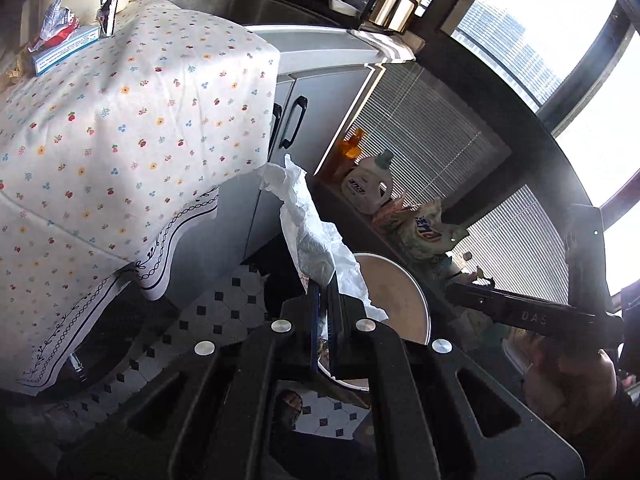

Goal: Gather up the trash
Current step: 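Carry the tissue in the left tool while the right tool carries the blister pack to the bucket, then open both tools over the white bucket to drop tissue and blister pack, then return to the counter and grasp the crumpled printed paper with the left tool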

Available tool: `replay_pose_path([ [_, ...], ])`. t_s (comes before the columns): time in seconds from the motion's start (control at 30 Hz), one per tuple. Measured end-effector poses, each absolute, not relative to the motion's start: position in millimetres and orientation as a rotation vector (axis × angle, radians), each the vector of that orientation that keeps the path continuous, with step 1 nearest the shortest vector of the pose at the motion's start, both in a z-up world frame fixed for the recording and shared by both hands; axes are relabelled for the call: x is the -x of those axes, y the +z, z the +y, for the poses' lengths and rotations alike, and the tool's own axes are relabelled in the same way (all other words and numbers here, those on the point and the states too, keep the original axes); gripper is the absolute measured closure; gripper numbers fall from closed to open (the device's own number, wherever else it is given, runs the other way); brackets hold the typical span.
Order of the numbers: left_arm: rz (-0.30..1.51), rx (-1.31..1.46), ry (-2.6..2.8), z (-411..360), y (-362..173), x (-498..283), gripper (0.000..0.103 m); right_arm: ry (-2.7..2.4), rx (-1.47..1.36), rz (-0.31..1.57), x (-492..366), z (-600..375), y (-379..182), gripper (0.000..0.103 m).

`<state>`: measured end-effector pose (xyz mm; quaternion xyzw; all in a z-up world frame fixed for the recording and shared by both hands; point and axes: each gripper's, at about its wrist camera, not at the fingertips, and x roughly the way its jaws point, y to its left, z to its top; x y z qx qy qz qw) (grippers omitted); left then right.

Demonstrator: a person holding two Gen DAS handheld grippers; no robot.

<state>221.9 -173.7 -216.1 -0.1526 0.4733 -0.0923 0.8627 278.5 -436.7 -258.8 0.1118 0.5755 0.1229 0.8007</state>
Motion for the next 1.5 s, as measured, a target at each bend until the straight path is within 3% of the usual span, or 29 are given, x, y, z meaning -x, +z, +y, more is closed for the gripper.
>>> replay_pose_path([
  [0.57,1.123,0.212,-0.467,-286.3,-248.0,-260.1,0.098,0.062,-0.350,1.209,-247.8,-531.2,-258.9,0.048],
  [0.6,1.139,0.204,-0.480,-292.1,-252.0,-261.9,0.093,0.054,-0.354,1.208,-246.8,-534.7,-258.9,0.048],
  [0.67,1.168,0.194,-0.502,-301.1,-260.7,-264.0,0.068,0.042,-0.360,1.206,-246.8,-539.0,-258.4,0.048],
  [0.7,1.169,0.193,-0.501,-303.5,-262.6,-264.2,0.051,0.039,-0.361,1.204,-246.3,-540.1,-258.0,0.048],
  [0.73,1.164,0.194,-0.502,-304.1,-263.3,-263.8,0.047,0.038,-0.362,1.202,-246.4,-540.7,-257.7,0.048],
  [1.03,1.136,0.218,-0.419,-270.5,-253.1,-267.3,0.036,0.076,-0.351,1.209,-257.2,-523.6,-258.6,0.048],
  [1.5,0.986,0.305,-0.133,-139.6,-198.3,-255.5,0.028,0.272,-0.271,1.148,-303.2,-420.6,-222.6,0.024],
])
